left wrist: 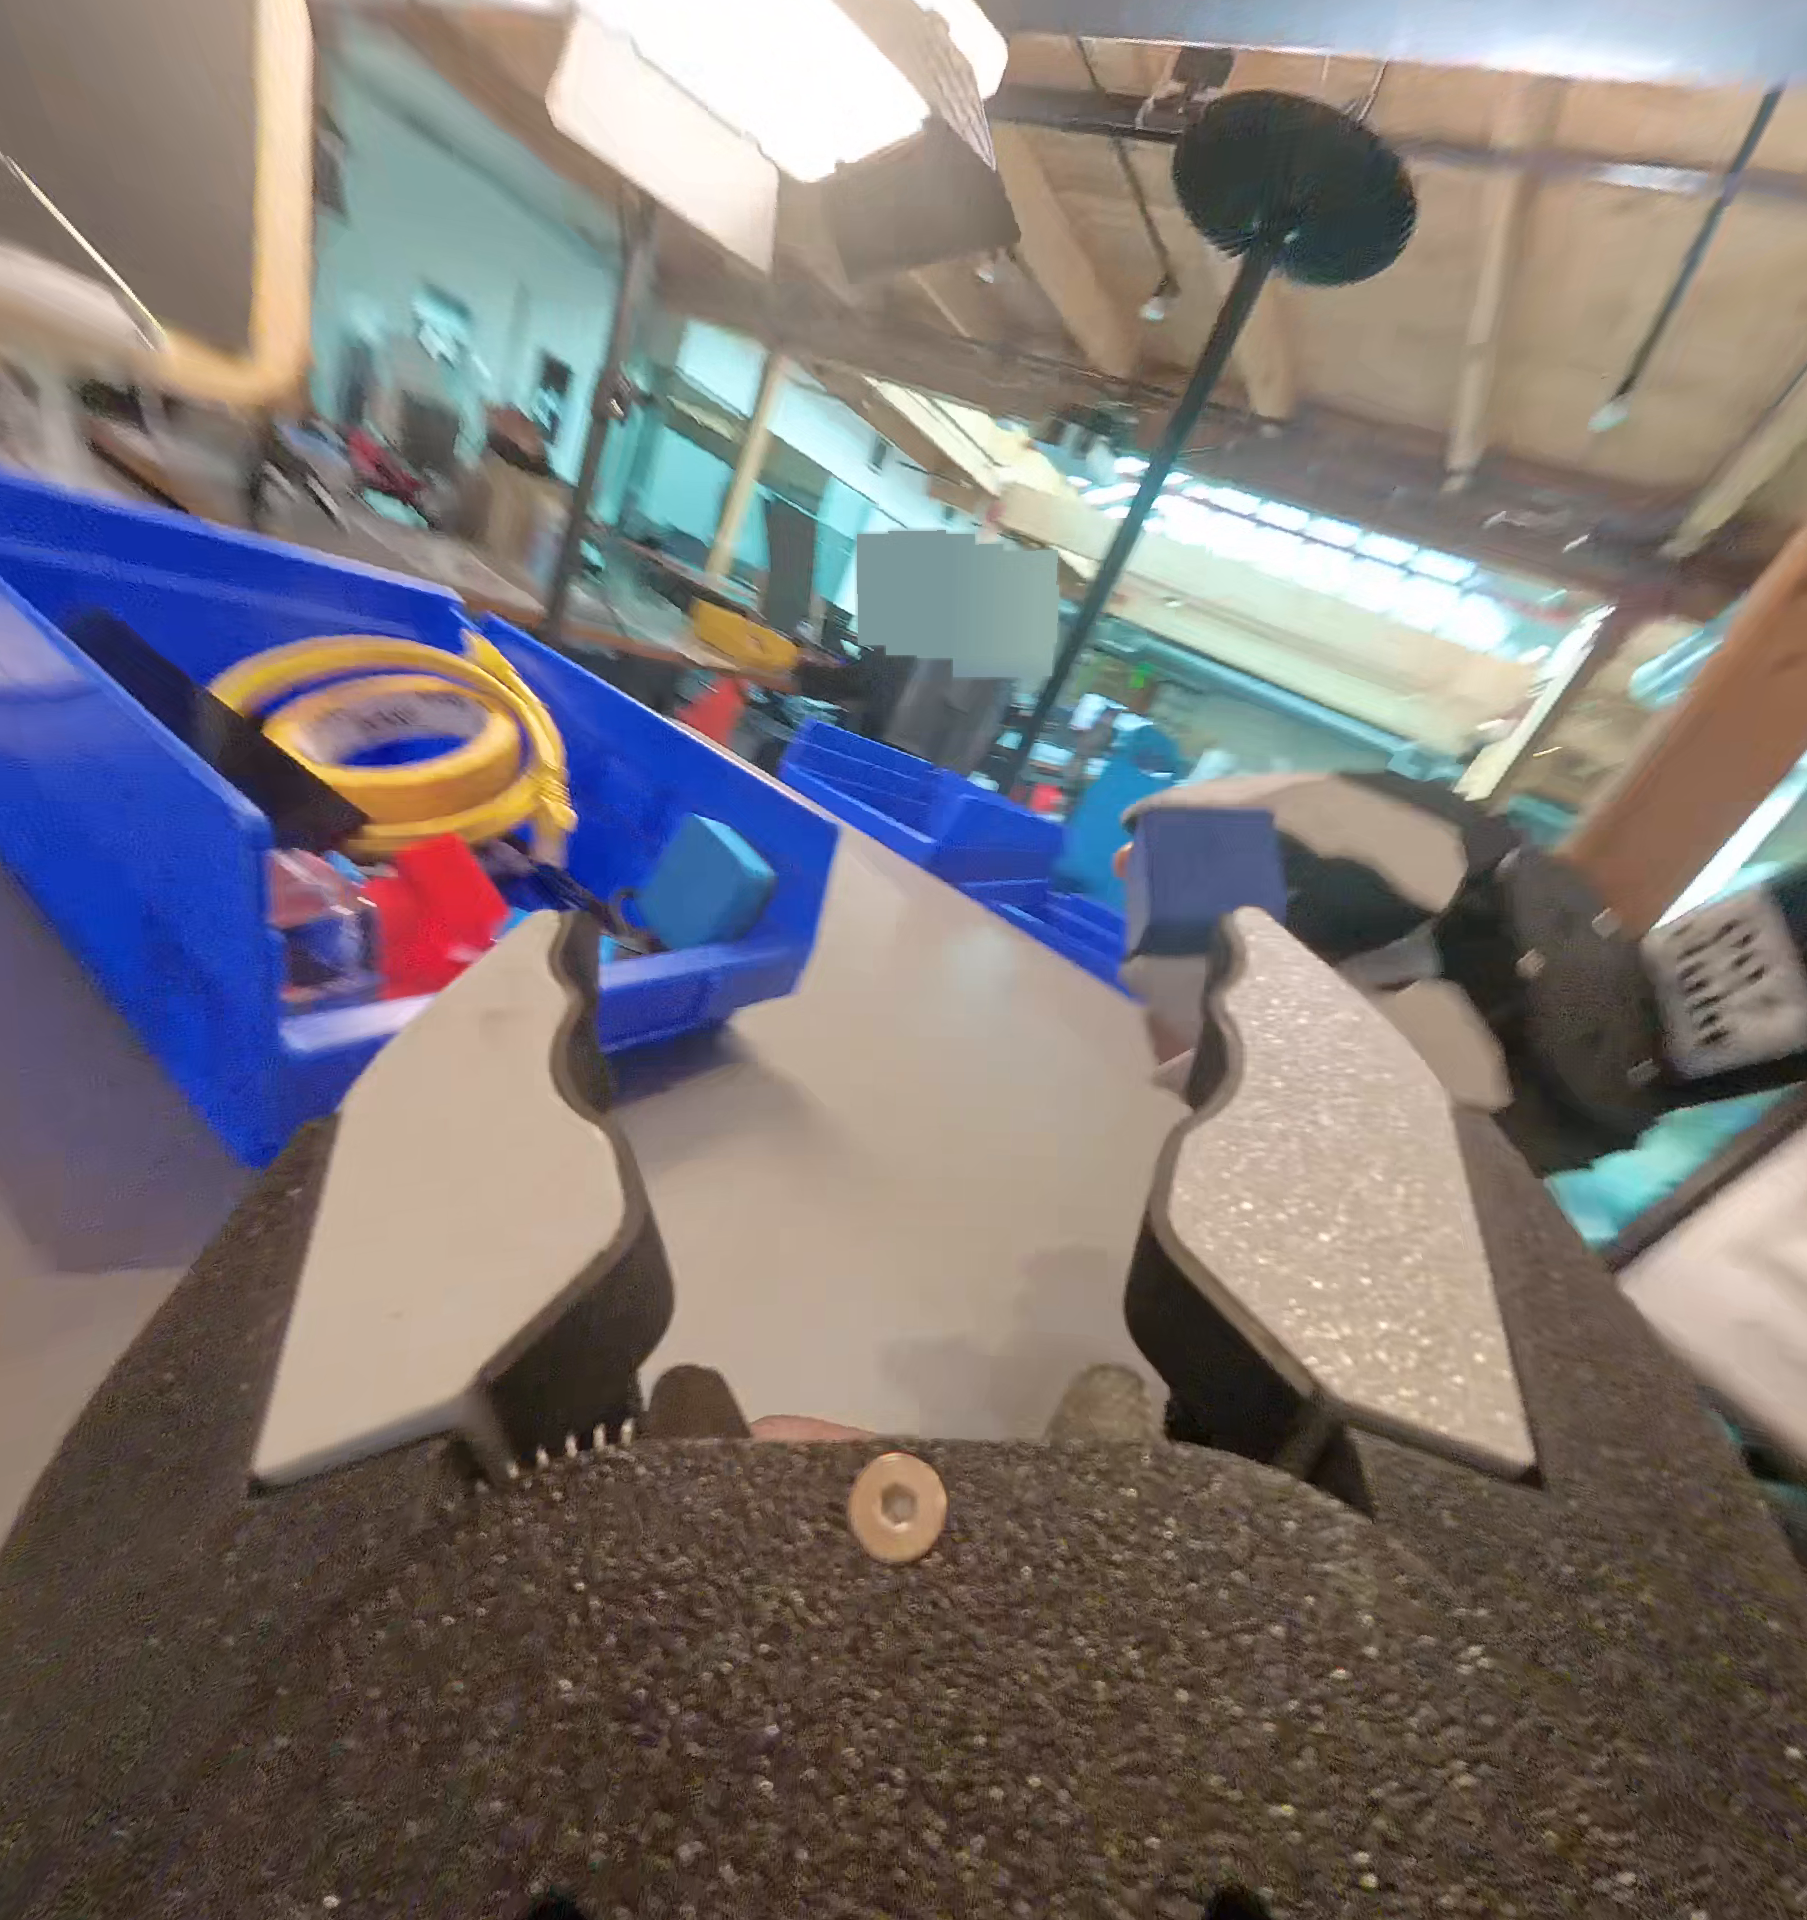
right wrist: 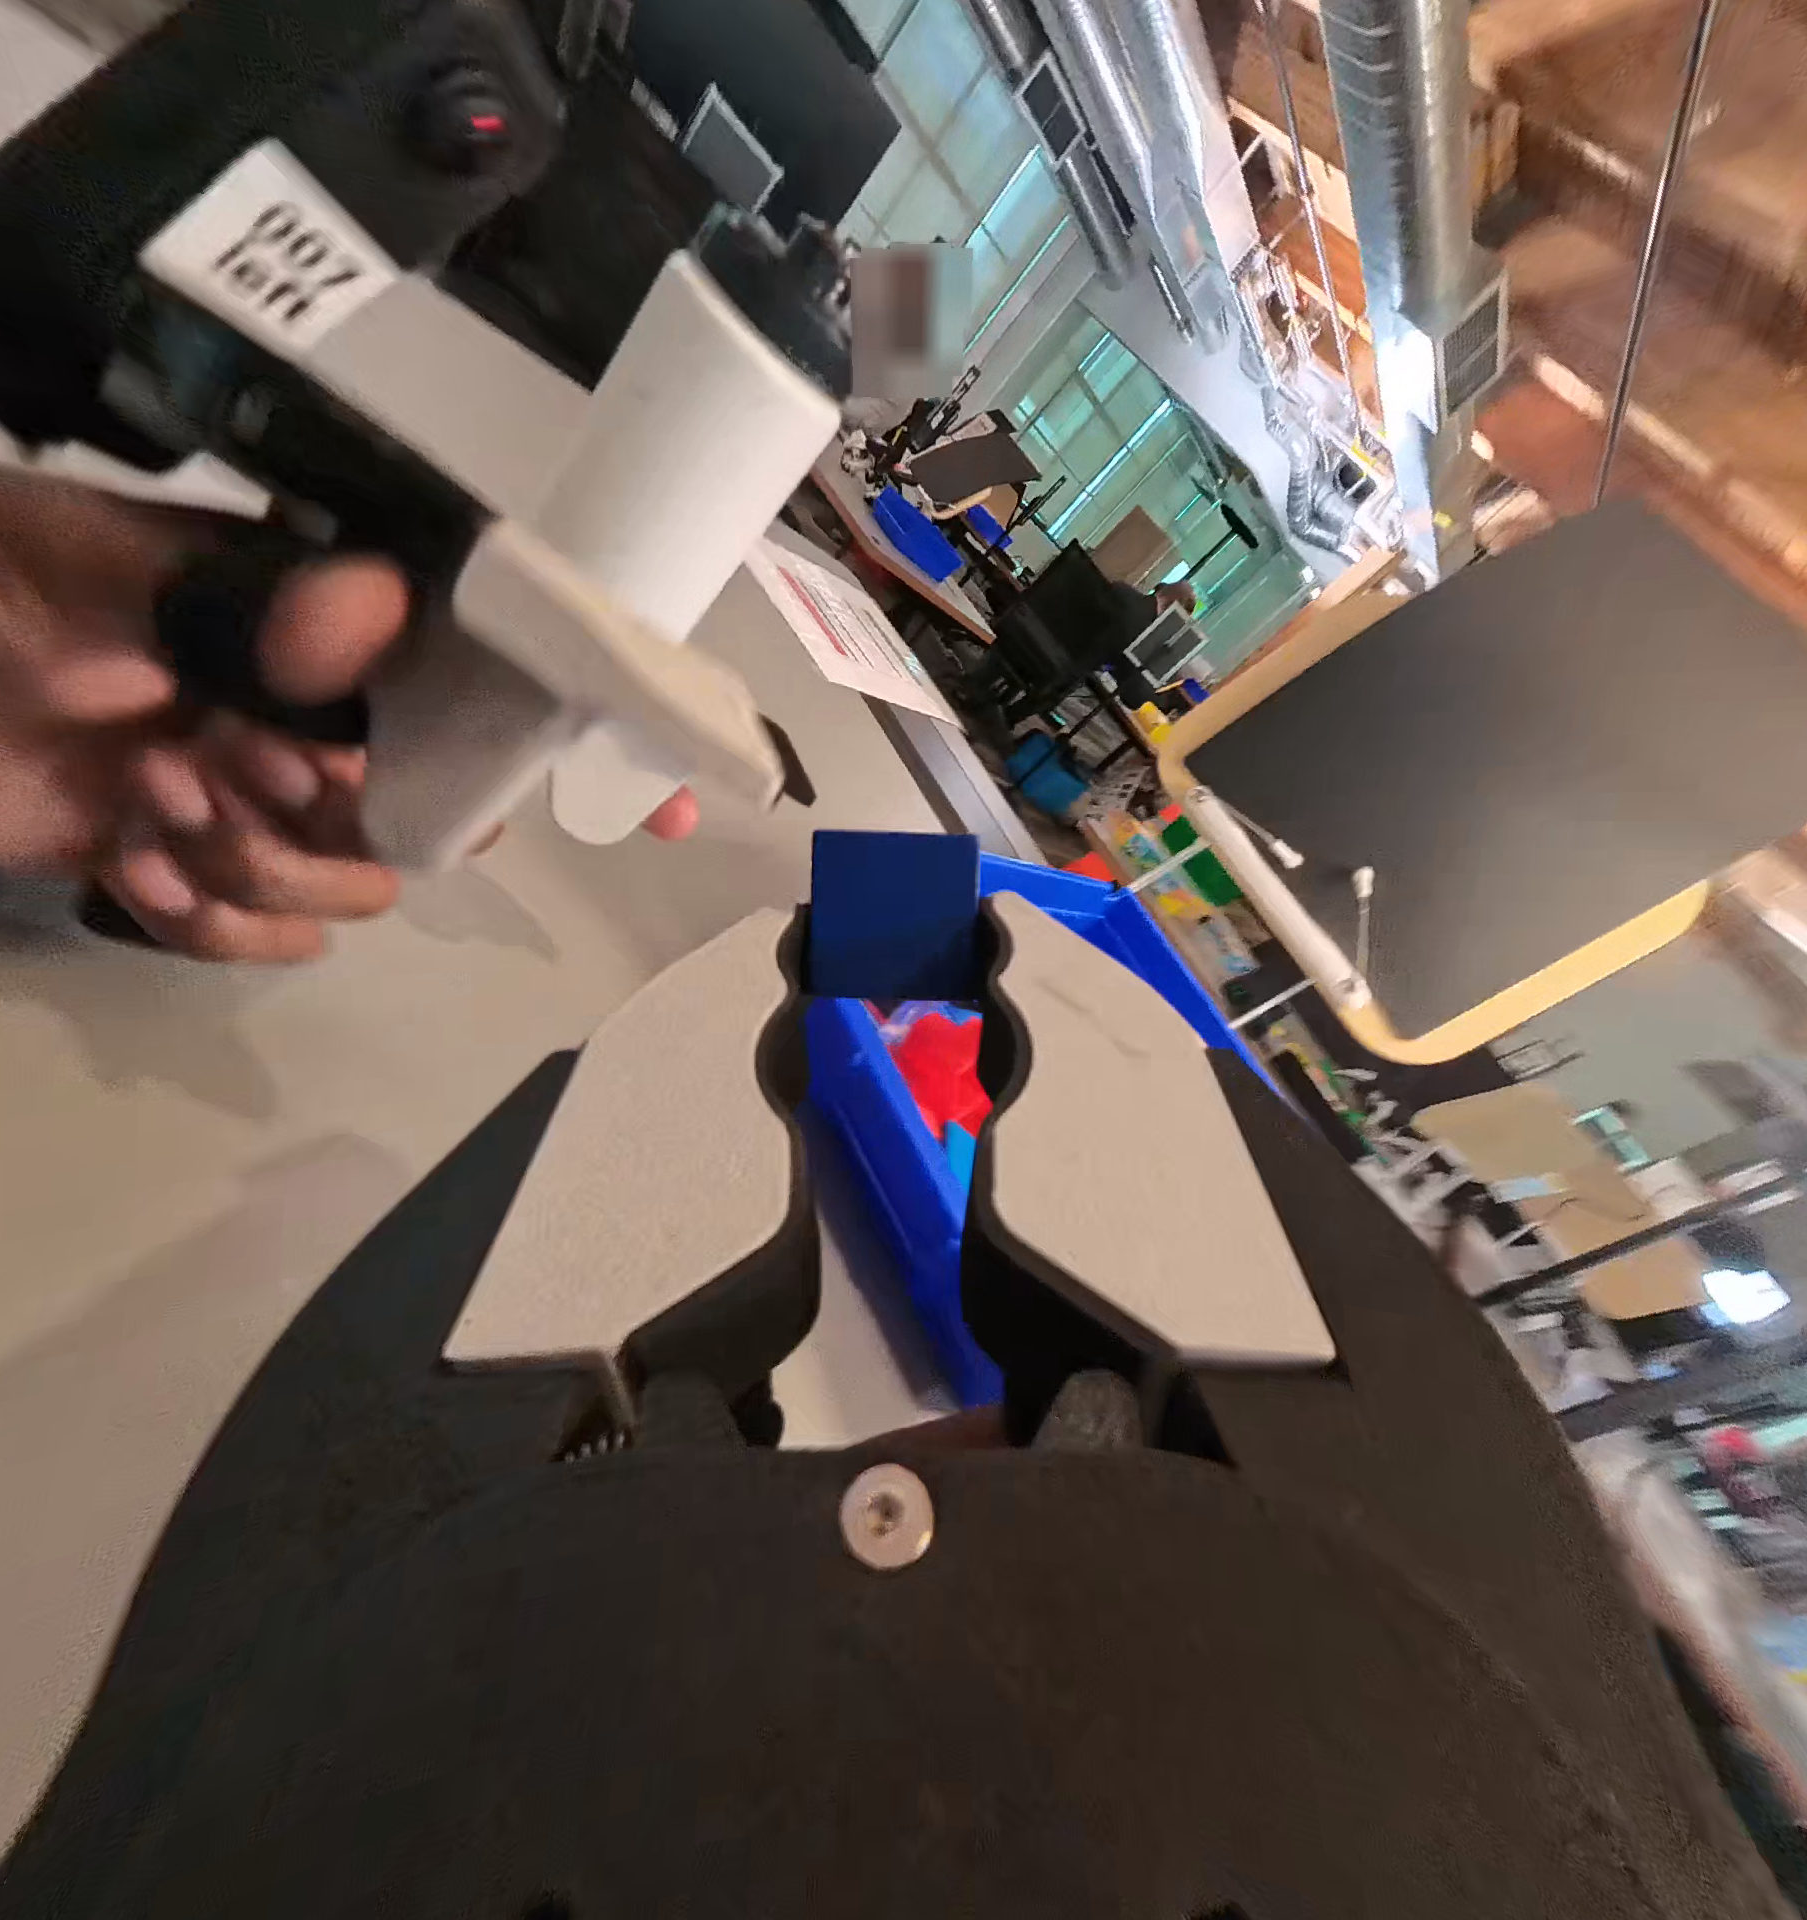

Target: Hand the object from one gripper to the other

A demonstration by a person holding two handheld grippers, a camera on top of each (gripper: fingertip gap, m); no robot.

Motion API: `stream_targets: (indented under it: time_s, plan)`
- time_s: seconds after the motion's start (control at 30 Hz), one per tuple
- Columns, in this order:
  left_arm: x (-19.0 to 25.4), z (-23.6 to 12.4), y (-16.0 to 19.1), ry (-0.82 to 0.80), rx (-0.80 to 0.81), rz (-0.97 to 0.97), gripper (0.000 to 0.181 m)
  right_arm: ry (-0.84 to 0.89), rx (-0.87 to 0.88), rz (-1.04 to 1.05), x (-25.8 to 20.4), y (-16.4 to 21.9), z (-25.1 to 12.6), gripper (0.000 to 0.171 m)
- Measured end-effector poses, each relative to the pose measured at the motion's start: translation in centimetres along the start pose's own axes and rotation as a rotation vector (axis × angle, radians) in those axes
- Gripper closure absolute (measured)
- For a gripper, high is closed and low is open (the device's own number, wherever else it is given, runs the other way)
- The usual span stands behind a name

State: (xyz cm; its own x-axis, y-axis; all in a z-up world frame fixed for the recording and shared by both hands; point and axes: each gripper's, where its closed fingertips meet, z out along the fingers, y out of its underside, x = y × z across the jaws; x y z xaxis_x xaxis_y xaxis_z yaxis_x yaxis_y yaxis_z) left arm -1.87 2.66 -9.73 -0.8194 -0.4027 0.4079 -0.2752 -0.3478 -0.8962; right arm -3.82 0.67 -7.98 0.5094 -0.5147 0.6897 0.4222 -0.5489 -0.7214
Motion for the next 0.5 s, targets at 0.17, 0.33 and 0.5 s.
stream_targets:
  time_s: [0.17,0.33,0.5]
  plan:
    - [4.6,1.8,-0.6,0.225,-0.202,-0.046,0.090,-0.038,-0.107,-0.235,0.2,1.0,0.8,0.142]
    - [5.4,4.7,-2.7,0.196,-0.300,0.133,0.113,0.031,-0.212,-0.318,3.2,1.4,0.2,0.142]
    - [7.0,4.2,-0.3,0.303,-0.333,0.175,0.126,0.059,-0.141,-0.305,3.0,0.3,-1.5,0.142]
